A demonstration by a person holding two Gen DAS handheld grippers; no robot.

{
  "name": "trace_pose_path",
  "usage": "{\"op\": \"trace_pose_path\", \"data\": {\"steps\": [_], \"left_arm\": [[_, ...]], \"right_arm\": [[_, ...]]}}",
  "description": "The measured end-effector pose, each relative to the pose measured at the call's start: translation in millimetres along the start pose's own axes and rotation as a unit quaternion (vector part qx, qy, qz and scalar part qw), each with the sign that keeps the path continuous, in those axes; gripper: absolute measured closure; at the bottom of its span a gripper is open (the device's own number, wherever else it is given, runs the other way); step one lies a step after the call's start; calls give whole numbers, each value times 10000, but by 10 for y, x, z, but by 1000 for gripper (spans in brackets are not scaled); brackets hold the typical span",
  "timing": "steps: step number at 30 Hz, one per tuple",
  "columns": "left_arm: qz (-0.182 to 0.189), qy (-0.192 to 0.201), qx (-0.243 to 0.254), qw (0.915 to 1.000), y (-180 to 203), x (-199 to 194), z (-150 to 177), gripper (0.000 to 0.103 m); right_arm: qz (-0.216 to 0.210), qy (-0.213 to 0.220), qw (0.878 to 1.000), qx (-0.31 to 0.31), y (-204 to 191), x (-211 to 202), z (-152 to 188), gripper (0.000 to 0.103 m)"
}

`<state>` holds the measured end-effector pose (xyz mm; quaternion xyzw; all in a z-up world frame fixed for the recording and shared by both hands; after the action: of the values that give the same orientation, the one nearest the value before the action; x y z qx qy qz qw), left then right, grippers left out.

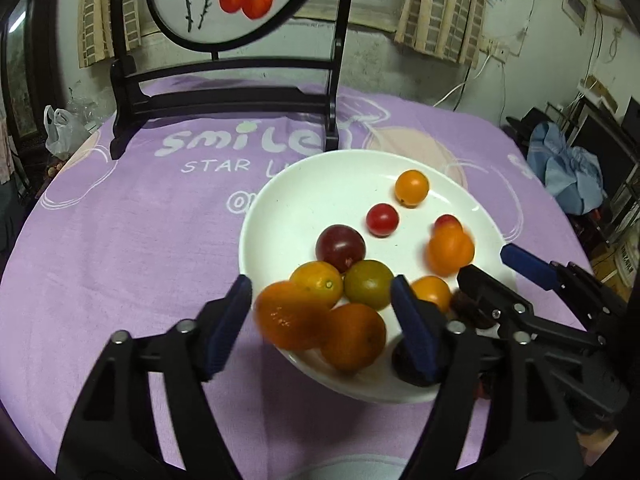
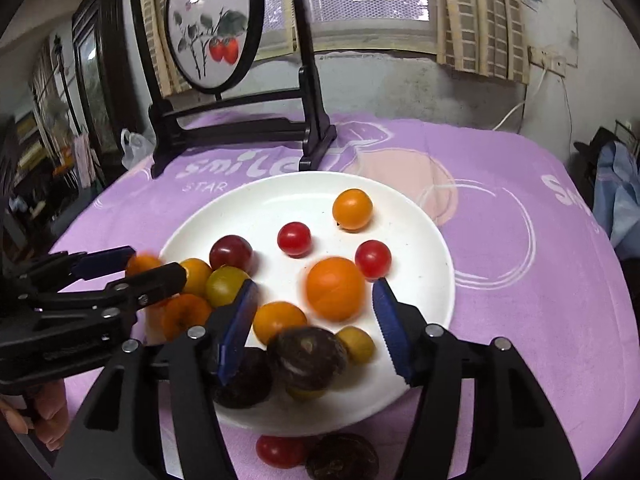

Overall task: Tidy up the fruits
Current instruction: 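Release the orange onto the plate with the right gripper while the left gripper releases its orange there, then grasp the last dark brown fruit with the right gripper while the left gripper grasps the red cherry tomato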

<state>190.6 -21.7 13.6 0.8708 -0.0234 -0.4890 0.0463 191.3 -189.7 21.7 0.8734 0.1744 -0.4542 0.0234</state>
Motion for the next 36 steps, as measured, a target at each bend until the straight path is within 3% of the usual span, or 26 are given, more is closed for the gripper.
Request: {"op": "trace_pose_path", "data": {"steps": [13, 20, 28, 36], "left_arm": [[-276, 236, 451, 9983, 162, -457, 678, 19], [-215, 280, 333, 9988, 140, -613, 973, 15], [-207, 191, 342, 9990, 172, -574, 1128, 15], [-173, -11, 289, 9994, 113, -404, 1171, 15]], "right_arm": [[-9, -13, 9999, -172, -87, -462, 579, 43], [-21, -70, 9998, -184, -37, -685, 920, 42], [501, -684, 9954, -439, -30, -451, 1248, 43], [712, -882, 9924, -487, -32, -207, 1141, 44]]}}
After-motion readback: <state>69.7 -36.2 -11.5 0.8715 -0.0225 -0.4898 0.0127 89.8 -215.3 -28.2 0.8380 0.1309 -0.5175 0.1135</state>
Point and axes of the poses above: each gripper's, at about its wrist camera, not at the fingertips, and x roughly the way its jaws point, y to its right, z to its underside, the point moved 1 cm from there along x, roughly the way its jaws point, and after that the axes turned 11 degrees about -y, right-handed, at the moved point
